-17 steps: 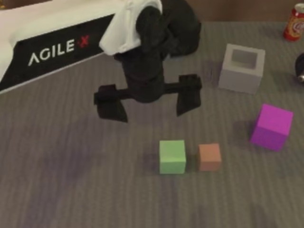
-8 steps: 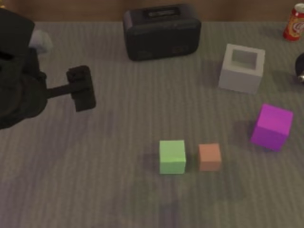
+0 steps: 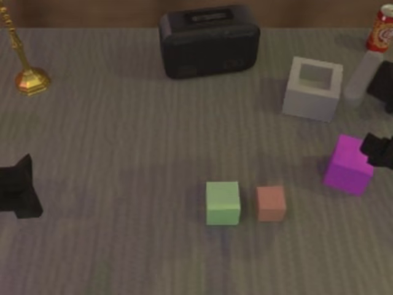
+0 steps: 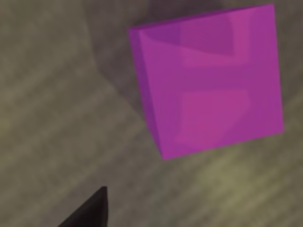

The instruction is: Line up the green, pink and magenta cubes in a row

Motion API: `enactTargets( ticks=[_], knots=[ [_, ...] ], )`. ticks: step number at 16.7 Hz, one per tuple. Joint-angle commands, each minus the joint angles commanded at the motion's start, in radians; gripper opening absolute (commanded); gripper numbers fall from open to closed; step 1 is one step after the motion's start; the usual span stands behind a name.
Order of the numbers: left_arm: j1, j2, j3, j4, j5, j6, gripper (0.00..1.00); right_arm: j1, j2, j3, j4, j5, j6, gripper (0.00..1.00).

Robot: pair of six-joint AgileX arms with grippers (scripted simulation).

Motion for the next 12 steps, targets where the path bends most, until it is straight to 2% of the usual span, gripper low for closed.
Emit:
enactTargets(
  ticks=[6,12],
  knots=[
    [0.121,-0.375,-0.271,0.231,0.009,0.168,1.00,0.031,0.287,0.242,-0.153,-0.002,-0.136,1.00],
    [0.137,-0.422,-0.303,0.267,0.010,0.192,1.00,0.034,0.321,0.275,-0.172,-0.002,-0.154,1.00]
  ],
)
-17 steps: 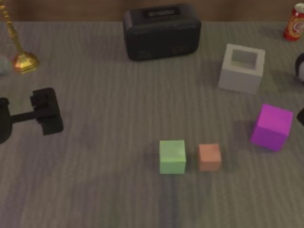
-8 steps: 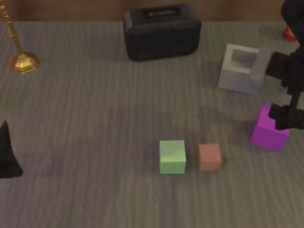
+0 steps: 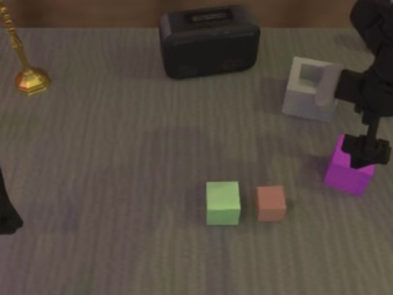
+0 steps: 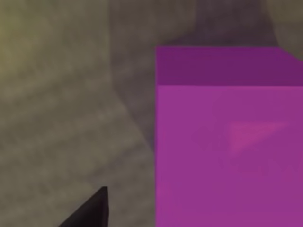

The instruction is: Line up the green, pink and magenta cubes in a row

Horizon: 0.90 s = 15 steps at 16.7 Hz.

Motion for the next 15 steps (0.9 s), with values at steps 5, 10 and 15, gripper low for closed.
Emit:
enactTargets(
  ticks=[5,10,15],
  knots=[
    [0.000,0.000,0.000,0.000,0.000,0.000,1.00,-0.002,0.029,-0.044,0.072,0.000,-0.001,1.00],
    [0.000,0.000,0.000,0.000,0.000,0.000,1.00,0.001,0.106,-0.164,0.275,0.001,0.003,1.00],
    [0.000,0.000,0.000,0.000,0.000,0.000,1.00,0.002,0.124,-0.190,0.315,0.001,0.004,1.00]
  ],
)
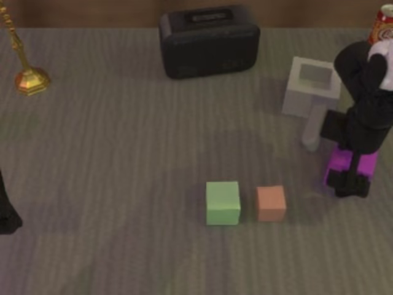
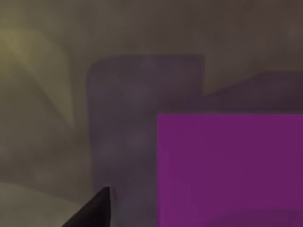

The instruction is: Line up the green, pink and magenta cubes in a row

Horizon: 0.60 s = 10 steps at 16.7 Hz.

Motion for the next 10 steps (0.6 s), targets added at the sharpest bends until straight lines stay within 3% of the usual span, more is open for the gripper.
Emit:
enactTargets(
  ticks=[1,10],
  knots=[
    [0.000,0.000,0.000,0.000,0.000,0.000,1.00,0.000,0.000,0.000,0.000,0.000,0.000,1.00],
    [0.000,0.000,0.000,0.000,0.000,0.000,1.00,0.000,0.000,0.000,0.000,0.000,0.000,0.32]
  ],
)
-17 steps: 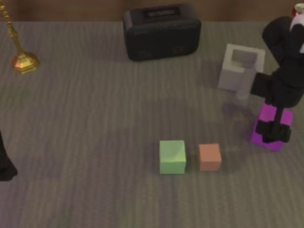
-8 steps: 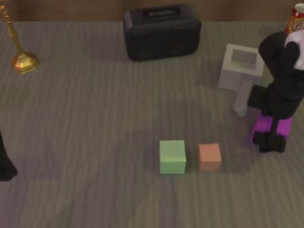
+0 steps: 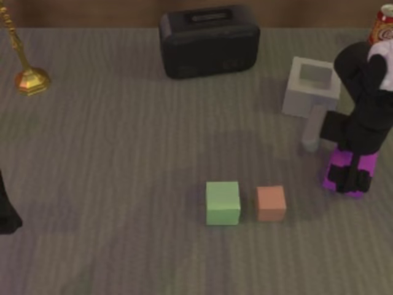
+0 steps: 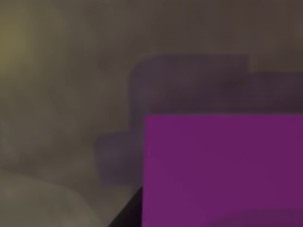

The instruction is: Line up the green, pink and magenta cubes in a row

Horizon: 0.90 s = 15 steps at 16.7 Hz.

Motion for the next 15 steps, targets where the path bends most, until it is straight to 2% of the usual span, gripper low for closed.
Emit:
enactTargets(
  ticks=[4,15],
  knots=[
    [0.000,0.000,0.000,0.000,0.000,0.000,1.00,0.000,0.000,0.000,0.000,0.000,0.000,0.02],
    [0.000,0.000,0.000,0.000,0.000,0.000,1.00,0.001,-0.019,0.013,-0.027,-0.002,0.002,0.00]
  ],
)
